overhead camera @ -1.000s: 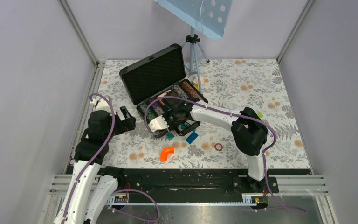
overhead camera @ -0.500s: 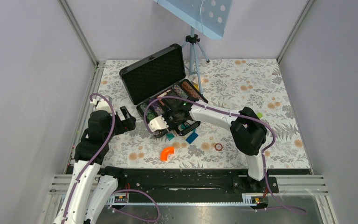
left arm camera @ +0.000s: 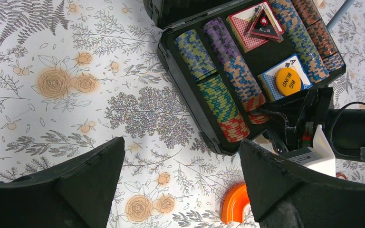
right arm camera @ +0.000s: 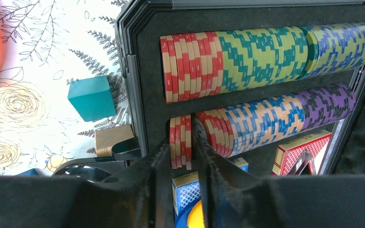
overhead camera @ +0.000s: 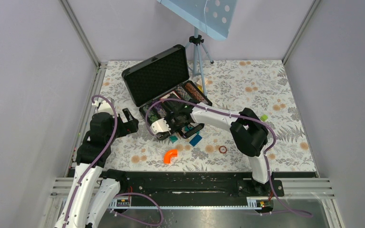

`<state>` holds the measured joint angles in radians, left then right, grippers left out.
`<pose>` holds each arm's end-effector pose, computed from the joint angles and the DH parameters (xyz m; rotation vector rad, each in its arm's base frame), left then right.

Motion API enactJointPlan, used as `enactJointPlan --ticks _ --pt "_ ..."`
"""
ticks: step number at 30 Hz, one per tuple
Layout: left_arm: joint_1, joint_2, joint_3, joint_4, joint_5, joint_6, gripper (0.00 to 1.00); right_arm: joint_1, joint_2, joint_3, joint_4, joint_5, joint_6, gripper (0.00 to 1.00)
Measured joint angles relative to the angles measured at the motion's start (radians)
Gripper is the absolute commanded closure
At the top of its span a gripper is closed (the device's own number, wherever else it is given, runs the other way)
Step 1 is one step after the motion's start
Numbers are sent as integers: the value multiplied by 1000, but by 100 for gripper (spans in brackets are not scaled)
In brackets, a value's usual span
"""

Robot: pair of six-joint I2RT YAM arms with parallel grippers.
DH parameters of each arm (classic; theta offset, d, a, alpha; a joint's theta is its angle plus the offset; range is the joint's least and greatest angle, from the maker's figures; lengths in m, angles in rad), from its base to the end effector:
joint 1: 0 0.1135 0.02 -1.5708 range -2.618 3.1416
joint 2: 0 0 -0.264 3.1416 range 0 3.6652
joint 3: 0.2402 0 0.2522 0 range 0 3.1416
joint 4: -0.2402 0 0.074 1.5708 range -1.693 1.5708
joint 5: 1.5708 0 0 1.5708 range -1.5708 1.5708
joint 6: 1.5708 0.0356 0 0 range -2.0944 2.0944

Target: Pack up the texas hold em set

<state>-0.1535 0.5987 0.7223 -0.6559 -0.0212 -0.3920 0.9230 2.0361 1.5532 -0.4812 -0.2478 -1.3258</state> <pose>0.1306 -0.0194 0.2964 -0.2647 2.1011 -0.3044 0.2616 0.3602 0.1997 -2.2938 0.9900 0.1483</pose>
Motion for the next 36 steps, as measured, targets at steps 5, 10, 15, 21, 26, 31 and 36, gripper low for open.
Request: enactJointPlan --ticks 5,10,15,21,26,31,36 --pt "0 0 -3 0 0 0 10 0 -3 4 -9 0 13 44" --pt "0 0 -5 1 0 0 10 2 -31 9 -52 -15 31 43" --pt "0 0 -5 1 0 0 10 6 -27 8 -52 -26 34 43" --pt "0 0 -5 1 0 0 10 6 -27 7 -44 -27 34 59" --pt "0 0 -5 1 0 0 10 6 -29 4 -57 -38 39 63" --pt "0 0 -5 1 0 0 10 5 -31 0 -8 -32 37 54" --pt "0 0 -5 1 0 0 10 5 -32 -16 2 -34 40 55"
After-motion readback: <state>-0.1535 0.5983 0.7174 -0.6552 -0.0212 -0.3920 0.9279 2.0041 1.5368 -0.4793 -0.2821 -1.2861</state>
